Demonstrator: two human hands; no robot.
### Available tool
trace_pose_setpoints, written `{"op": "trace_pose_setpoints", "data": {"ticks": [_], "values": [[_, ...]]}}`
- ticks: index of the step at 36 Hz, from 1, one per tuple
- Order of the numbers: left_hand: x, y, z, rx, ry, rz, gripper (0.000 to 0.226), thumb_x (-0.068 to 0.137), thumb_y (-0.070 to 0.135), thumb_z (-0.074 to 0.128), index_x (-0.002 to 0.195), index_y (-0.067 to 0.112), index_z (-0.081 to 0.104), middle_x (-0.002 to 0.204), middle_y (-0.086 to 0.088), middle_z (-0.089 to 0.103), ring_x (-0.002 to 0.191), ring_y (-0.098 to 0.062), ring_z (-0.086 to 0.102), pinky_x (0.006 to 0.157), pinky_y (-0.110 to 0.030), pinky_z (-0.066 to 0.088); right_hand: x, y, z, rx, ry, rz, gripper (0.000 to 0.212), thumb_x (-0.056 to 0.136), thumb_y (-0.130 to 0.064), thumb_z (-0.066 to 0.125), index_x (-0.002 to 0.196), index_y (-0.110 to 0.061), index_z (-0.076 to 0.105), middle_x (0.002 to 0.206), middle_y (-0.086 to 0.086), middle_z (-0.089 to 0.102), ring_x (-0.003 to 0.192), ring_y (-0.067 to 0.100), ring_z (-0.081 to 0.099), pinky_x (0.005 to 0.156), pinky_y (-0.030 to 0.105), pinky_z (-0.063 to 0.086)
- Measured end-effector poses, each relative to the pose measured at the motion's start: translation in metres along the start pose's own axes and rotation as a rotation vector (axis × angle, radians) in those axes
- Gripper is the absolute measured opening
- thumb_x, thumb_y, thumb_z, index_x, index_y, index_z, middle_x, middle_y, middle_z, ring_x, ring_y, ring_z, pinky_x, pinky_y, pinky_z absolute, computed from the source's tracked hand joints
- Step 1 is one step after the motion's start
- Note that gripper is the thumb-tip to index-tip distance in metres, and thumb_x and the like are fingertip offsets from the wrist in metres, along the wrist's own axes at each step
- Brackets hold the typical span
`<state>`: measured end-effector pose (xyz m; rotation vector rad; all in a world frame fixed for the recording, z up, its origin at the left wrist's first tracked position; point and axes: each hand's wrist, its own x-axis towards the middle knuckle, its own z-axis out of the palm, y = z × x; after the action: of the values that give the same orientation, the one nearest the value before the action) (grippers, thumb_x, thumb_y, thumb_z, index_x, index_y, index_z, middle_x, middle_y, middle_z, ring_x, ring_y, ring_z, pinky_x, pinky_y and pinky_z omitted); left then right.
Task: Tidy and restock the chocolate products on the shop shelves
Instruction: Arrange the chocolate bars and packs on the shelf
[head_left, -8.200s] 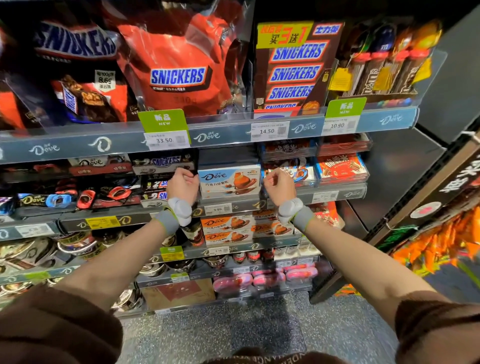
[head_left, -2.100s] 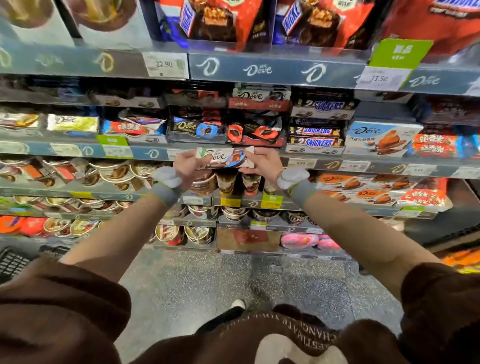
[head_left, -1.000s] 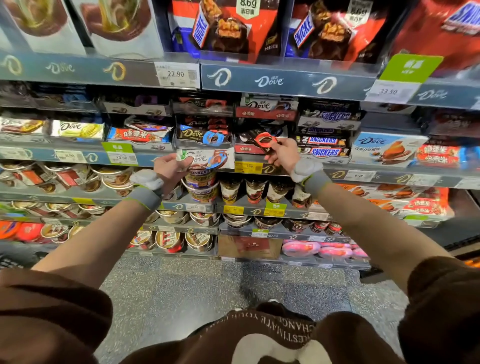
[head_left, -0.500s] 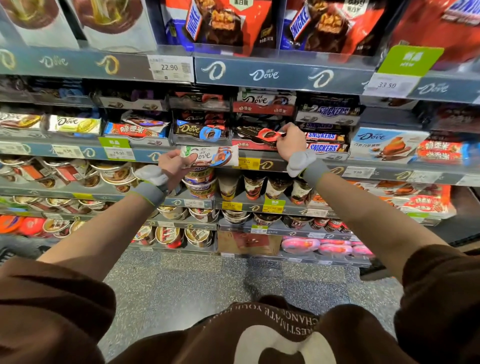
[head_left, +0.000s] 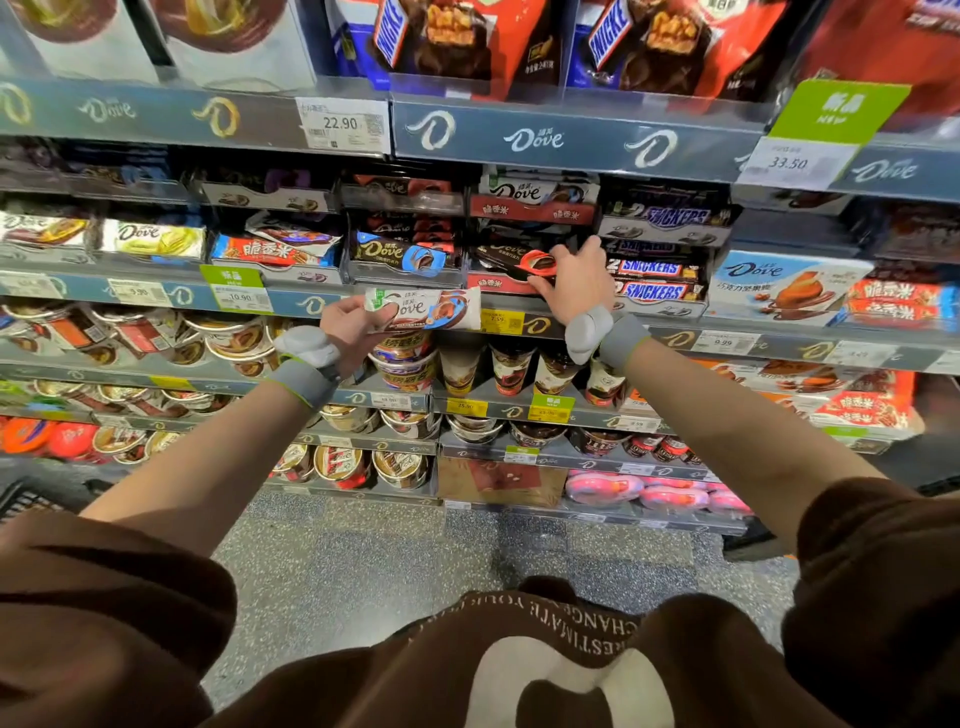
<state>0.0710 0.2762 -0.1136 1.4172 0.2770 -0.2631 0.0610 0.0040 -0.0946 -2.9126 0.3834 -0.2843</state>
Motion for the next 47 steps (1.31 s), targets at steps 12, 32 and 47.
{"op": "trace_pose_setpoints", "data": {"ticks": [12,32,47], "values": [[-0.003,0.008,-0.008,0.082,0.053,0.017,0.014,0.089,-0.004,0.059,0.103,-0.006,0.056,0.086,-0.011,0.063,0.056,-0.003,0.067,0.050,-0.012,0.049,0.020,-0.003,0.012,-0.070,-0.089,-0.168,0.046,0.098,-0.042,0.041,0.129,-0.009,0.044,0.122,0.017,0.055,0.114,0.035,0.050,0.099,0.043,0.030],[0.011,0.008,-0.018,0.196,0.081,0.022,0.038,0.091,0.001,0.059,0.125,-0.013,0.047,0.115,-0.023,0.060,0.075,-0.007,0.061,0.054,-0.011,0.051,0.015,-0.011,0.007,-0.205,-0.034,-0.230,0.042,0.098,-0.034,0.045,0.127,-0.005,0.042,0.121,0.023,0.051,0.112,0.038,0.046,0.094,0.045,0.033],[0.018,0.005,-0.011,0.130,0.036,-0.017,0.039,0.087,0.001,0.063,0.123,-0.006,0.049,0.103,-0.014,0.061,0.091,-0.019,0.064,0.075,-0.024,0.056,-0.010,0.018,-0.007,0.753,-0.275,0.134,0.045,0.096,-0.051,0.042,0.113,-0.012,0.053,0.102,0.004,0.056,0.095,0.020,0.052,0.086,0.034,0.037]]}}
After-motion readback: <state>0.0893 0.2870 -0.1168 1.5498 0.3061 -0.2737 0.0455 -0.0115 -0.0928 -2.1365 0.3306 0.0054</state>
